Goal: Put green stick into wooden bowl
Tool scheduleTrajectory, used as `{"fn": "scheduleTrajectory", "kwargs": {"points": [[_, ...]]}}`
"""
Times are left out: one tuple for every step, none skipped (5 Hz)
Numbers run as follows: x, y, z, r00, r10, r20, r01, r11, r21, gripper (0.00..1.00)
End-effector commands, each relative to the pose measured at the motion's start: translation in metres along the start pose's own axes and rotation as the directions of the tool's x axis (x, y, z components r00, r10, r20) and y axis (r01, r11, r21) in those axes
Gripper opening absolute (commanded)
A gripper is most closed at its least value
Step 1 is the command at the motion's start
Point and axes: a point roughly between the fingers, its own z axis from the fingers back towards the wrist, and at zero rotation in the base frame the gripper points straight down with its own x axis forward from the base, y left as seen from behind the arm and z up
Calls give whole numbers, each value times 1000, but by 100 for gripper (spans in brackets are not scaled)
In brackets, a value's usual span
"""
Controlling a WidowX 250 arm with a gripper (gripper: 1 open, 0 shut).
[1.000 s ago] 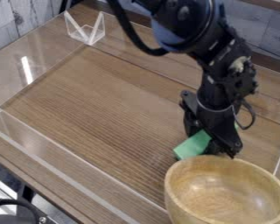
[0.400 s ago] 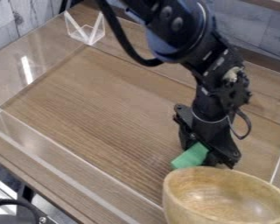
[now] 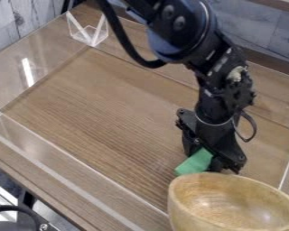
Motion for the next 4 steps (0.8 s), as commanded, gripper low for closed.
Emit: {"fn": "scheduleTrajectory", "kwargs": {"points": [[4, 2, 4, 1000, 5, 9, -5, 1000, -10, 0], [2, 3, 3, 1000, 14, -3, -14, 1000, -19, 0], [1, 4, 3, 1000, 22, -15, -22, 999, -26, 0], [0, 5, 3, 999, 31, -26, -31, 999, -33, 0]]}}
